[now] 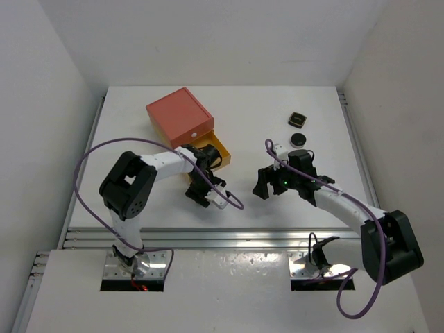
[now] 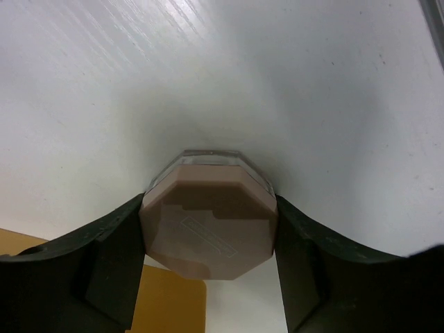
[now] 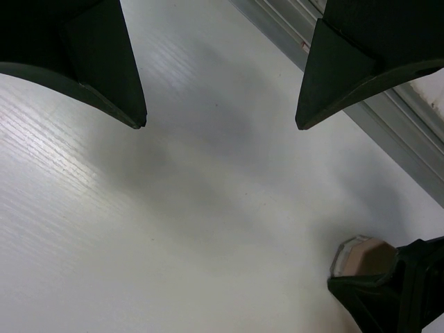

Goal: Organize the makeup

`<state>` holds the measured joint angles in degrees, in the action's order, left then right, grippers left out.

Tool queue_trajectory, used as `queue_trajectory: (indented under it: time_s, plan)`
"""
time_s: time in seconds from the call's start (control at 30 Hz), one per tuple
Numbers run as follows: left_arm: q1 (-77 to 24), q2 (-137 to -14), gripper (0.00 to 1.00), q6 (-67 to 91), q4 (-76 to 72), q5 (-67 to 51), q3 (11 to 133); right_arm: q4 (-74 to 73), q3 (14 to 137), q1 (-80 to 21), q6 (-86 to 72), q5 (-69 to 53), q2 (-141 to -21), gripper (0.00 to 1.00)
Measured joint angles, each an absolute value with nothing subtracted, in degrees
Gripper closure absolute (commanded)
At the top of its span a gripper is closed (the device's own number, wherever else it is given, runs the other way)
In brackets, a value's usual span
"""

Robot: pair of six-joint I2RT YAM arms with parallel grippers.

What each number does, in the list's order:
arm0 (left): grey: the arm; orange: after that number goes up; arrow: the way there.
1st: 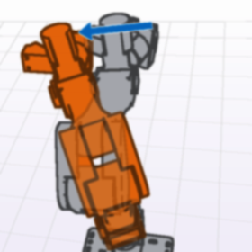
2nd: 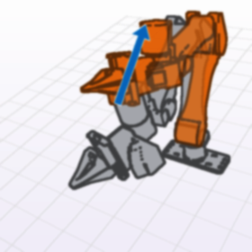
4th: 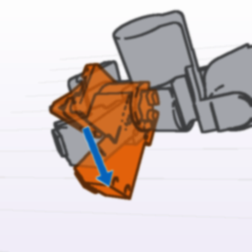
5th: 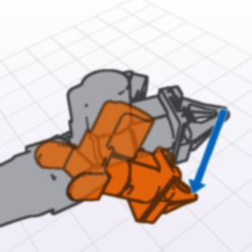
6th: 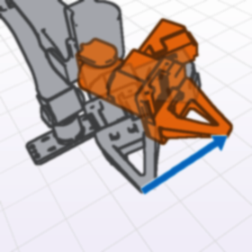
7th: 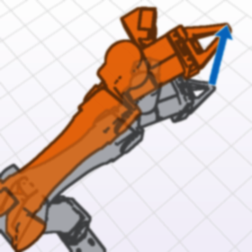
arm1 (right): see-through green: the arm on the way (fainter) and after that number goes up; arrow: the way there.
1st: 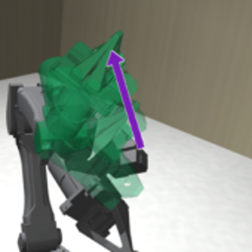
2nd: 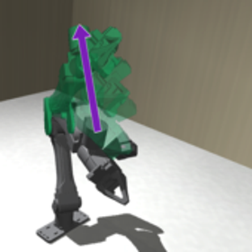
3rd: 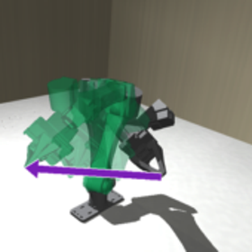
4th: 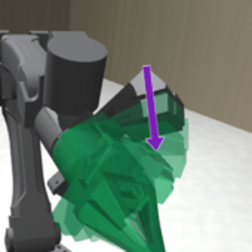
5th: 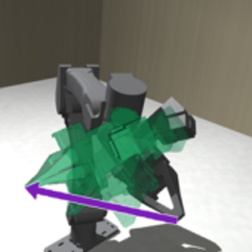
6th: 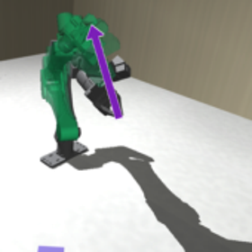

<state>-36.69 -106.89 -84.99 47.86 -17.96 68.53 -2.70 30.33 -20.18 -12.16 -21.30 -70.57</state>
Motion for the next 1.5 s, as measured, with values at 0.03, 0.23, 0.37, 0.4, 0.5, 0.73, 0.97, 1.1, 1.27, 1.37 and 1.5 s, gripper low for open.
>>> queue_trajectory:
  time_s: [0.03,0.23,0.37,0.4,0.5,0.73,0.97,1.1,1.27,1.37,1.5]
  plan:
    - [-36.8,-107.0,0.52,-85.0,48.0,-18.1,68.8,-2.7,30.3,-20.0,-12.2,-21.3,-70.7,0.11]
    - [-38.4,-107.1,0.61,-84.8,53.1,-19.3,73.0,-3.2,30.3,-19.6,-12.1,-21.5,-71.0,0.11]
    - [-38.9,-107.4,0.61,-81.7,56.1,-22.2,80.7,-3.2,30.4,-19.6,-12.2,-21.6,-71.1,0.11]
    - [-38.4,-107.9,0.61,-80.2,57.9,-24.0,84.2,-3.2,30.5,-19.6,-12.2,-21.6,-71.2,0.11]
    - [-36.2,-109.3,0.6,-73.2,59.0,-30.5,95.3,-3.6,31.6,-19.6,-12.2,-22.3,-71.9,0.11]
    - [-30.1,-110.3,0.64,-46.3,50.2,-31.9,103.4,-4.2,36.3,-19.3,-12.8,-20.8,-74.1,0.11]
    - [-26.6,-117.1,0.64,-25.8,47.3,-22.0,102.3,-6.6,44.1,-14.3,-15.2,-13.4,-78.3,0.12]
    - [-25.8,-119.5,0.59,-20.1,45.5,-18.6,102.1,-6.7,47.4,-11.4,-16.4,-12.5,-80.8,0.12]
    - [-25.6,-120.9,0.43,-16.9,43.2,-15.5,102.1,-6.9,48.8,-10.1,-16.9,-12.4,-82.5,0.12]
    - [-25.4,-121.9,0.35,-16.0,42.4,-14.5,102.1,-7.1,48.8,-9.6,-17.0,-12.6,-83.2,0.12]
    - [-25.4,-123.7,0.3,-15.5,41.9,-13.7,102.1,-8.3,49.8,-8.2,-17.6,-12.6,-85.5,0.1]
